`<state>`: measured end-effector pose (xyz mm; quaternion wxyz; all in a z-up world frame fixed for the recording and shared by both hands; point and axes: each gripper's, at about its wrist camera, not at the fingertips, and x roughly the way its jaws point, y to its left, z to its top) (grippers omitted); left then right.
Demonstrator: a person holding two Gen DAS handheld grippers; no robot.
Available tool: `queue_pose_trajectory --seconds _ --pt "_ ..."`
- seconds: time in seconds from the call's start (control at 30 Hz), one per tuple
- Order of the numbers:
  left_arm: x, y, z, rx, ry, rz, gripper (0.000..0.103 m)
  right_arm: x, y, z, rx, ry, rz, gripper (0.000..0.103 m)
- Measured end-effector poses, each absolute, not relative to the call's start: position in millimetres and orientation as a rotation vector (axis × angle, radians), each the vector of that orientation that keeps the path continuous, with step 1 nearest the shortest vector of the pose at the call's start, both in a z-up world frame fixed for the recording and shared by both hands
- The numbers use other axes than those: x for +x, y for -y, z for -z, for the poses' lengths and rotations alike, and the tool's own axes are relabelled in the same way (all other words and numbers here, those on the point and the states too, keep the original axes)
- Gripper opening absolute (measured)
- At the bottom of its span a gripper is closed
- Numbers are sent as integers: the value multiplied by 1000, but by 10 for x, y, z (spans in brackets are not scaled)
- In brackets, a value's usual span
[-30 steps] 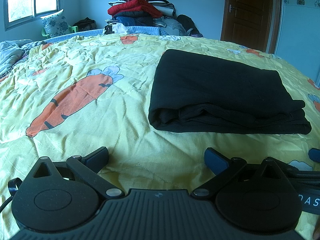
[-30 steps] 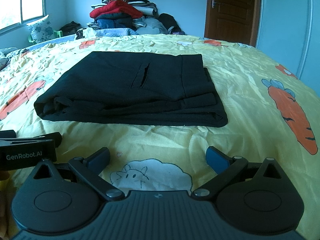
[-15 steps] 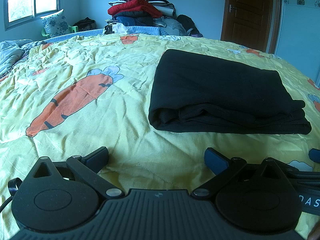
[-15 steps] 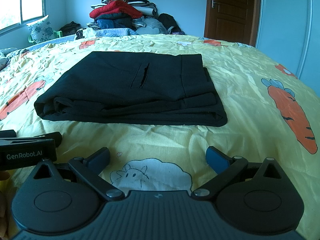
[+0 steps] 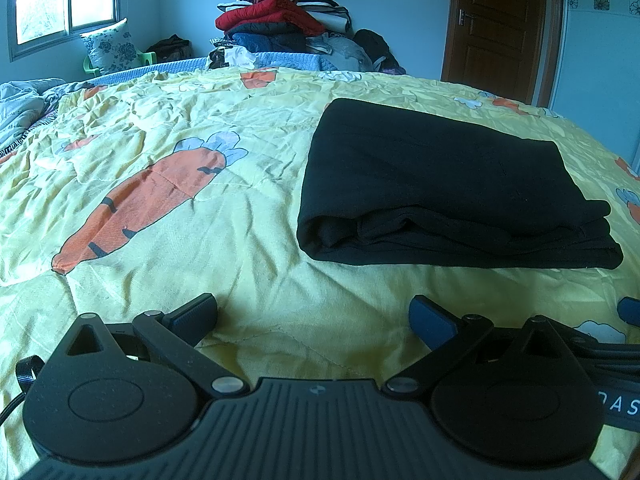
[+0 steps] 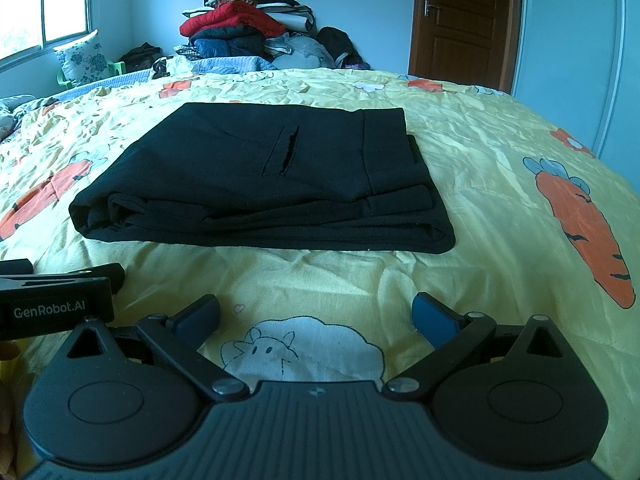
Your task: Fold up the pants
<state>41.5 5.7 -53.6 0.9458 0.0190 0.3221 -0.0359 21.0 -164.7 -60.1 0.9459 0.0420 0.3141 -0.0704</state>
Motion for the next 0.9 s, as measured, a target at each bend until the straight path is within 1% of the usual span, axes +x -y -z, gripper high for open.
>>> queue_pose_trajectory --seconds 0.9 --pt "415 -60 534 40 -656 75 103 193 1642 594 82 -639 138 103"
